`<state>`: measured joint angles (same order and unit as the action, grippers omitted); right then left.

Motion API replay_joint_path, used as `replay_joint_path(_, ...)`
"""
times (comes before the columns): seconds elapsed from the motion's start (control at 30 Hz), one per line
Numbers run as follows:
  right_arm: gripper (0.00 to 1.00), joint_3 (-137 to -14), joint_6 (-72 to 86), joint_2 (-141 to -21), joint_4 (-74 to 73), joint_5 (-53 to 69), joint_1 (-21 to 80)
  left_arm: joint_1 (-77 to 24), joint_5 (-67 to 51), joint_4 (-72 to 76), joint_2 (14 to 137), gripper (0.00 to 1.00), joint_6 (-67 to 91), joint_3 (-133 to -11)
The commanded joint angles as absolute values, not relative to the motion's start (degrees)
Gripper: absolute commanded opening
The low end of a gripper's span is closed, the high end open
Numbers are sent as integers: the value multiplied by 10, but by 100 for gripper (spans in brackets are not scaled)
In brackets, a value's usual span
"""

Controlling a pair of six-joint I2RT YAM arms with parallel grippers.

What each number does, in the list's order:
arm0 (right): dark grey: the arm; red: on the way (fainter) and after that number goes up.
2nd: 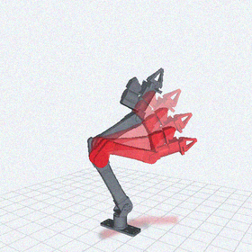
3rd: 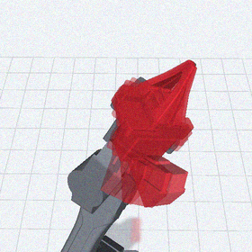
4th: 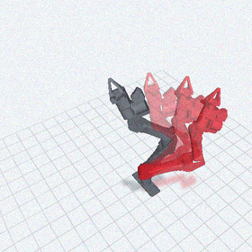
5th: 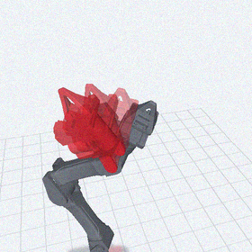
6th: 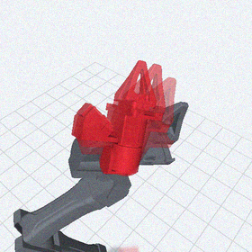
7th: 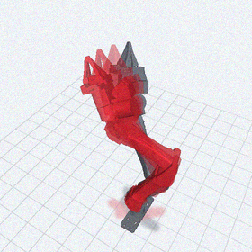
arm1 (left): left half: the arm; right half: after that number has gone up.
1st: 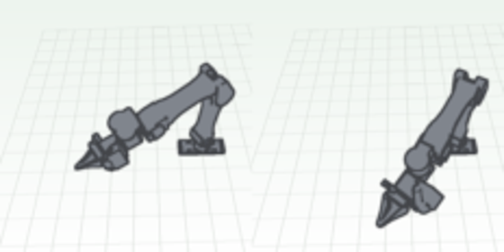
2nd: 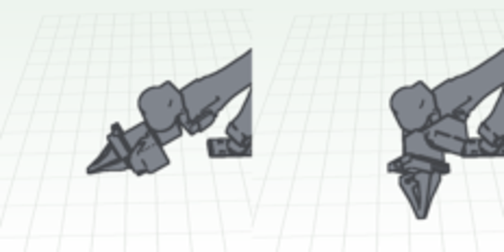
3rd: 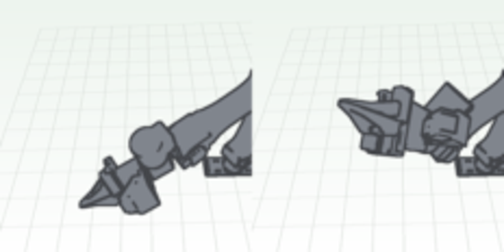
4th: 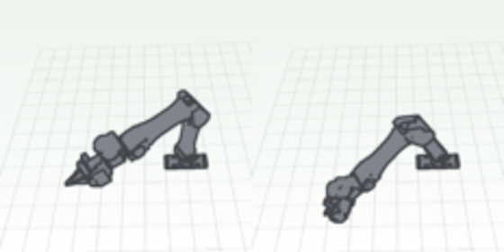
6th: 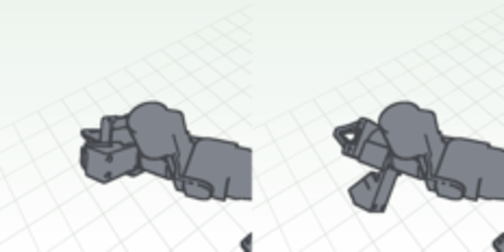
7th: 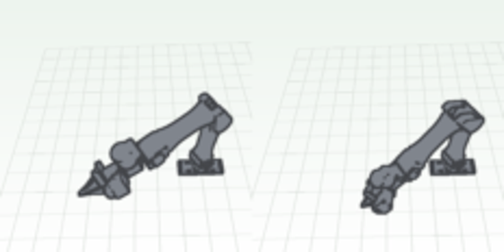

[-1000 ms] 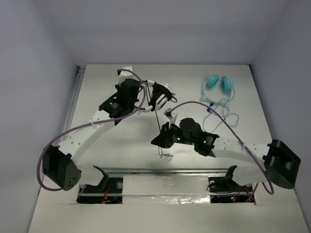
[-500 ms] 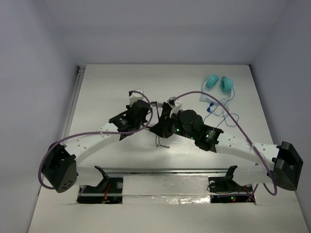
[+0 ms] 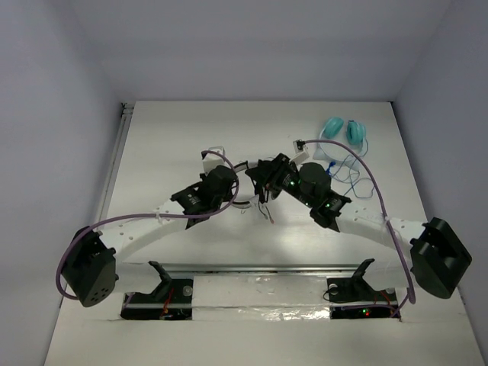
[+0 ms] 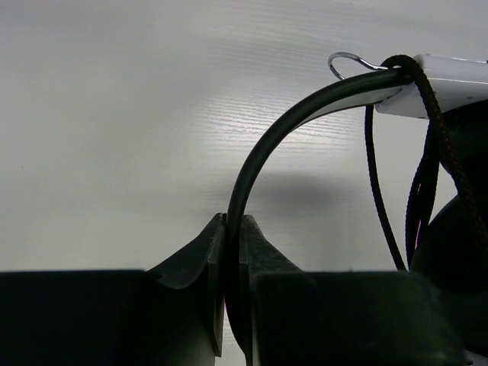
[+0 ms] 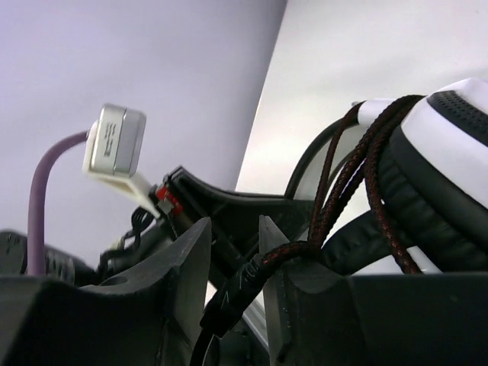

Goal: Wrap the headphones

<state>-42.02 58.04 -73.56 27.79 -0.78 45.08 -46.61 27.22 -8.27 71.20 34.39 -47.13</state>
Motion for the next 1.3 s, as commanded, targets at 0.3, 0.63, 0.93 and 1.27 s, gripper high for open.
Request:
replay_joint_path(0.3,50,-473,730,-784,368,23,355,-507,271,-63,755,0,358,-465)
replay_joint_path(0.63,52,-600,708,-866,235,67,317,-531,277,-83,801,0,352,-488)
replay_joint_path(0.93,51,-544,719,-803,229,139,317,-537,306,-83,833,0,351,-496)
replay_joint_path(1.27,51,-678,628,-866,70,108,317,-542,287,-68,837,0,332,-495)
